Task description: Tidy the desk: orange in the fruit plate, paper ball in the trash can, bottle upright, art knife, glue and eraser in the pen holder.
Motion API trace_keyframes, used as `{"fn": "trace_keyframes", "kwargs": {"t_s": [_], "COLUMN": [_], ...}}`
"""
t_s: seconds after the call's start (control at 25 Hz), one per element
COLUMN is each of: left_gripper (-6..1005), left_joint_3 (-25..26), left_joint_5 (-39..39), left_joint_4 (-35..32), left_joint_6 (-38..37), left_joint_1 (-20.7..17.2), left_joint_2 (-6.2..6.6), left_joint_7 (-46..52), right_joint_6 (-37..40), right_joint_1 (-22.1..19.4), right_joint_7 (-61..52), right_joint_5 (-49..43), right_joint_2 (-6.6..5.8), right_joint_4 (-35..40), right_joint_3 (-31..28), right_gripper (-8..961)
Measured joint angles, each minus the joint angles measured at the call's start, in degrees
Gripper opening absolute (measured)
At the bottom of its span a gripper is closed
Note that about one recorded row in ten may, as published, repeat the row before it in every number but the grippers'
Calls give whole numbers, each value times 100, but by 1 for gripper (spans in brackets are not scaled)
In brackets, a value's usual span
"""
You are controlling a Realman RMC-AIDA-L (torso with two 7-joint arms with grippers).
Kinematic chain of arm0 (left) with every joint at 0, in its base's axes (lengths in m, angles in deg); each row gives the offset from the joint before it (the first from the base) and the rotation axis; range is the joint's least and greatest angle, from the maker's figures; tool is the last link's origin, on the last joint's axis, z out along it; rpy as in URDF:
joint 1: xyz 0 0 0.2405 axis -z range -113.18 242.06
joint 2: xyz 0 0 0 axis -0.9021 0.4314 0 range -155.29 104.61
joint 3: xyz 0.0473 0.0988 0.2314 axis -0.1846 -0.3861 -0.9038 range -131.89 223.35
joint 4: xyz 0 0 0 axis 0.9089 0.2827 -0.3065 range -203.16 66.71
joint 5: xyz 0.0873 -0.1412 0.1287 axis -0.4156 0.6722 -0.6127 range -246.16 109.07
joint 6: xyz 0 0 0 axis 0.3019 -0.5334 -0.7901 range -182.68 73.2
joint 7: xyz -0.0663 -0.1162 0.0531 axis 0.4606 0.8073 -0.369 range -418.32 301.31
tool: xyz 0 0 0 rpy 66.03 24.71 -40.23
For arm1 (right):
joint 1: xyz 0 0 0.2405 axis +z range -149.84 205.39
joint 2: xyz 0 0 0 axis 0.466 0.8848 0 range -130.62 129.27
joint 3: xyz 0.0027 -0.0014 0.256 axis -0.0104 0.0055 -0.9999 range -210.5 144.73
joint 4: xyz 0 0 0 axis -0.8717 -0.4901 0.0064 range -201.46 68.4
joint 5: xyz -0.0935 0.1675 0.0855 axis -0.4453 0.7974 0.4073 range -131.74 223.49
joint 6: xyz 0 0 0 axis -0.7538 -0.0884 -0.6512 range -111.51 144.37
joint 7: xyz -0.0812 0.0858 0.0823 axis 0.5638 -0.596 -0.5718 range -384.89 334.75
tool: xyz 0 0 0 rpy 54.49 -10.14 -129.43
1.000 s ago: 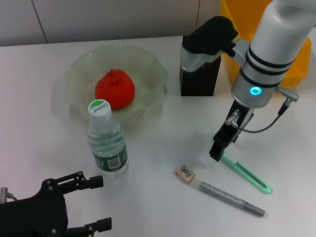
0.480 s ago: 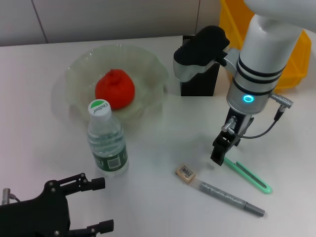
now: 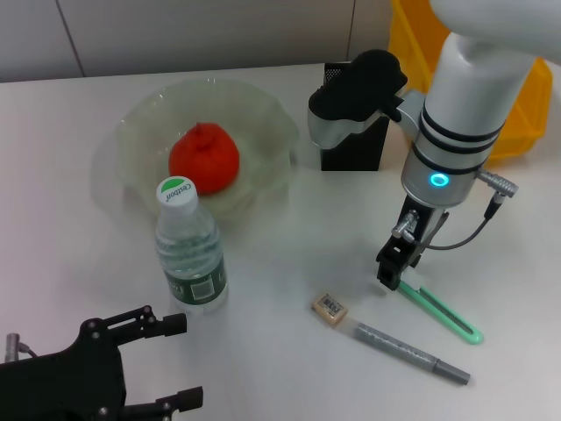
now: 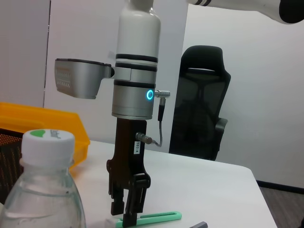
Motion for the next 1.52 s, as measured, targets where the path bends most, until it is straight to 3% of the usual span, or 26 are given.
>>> {"fn": "trace_keyframes", "kwargs": {"t_s": [0.2,1.08,1.24,1.52], "left_gripper": [786,786,786,786], "left_joint_3": [2,14,26,37], "left_joint_5": [0,1,1,2], "left_joint_4": [0,1,1,1], "left_joint_6": [9,79,79,101], "left_joint_1": [0,0,-5,-5], "left_joint_2": [-17,-29,-28,-39], "left_joint_7": [0,4,3,1], "right_joint_6": [-83,-111,230,882], "right_joint_1": [-1,-72,-350,-918], "right_joint_7": [32,44,56,394], "right_joint_5": [58,153,157,105], "right_joint_2": [0,-4,-56,-112], "right_joint_4": [-77,6,840,3110], "right_joint_3": [-2,218,70,-1070], "right_gripper": [436,213,174,174]}}
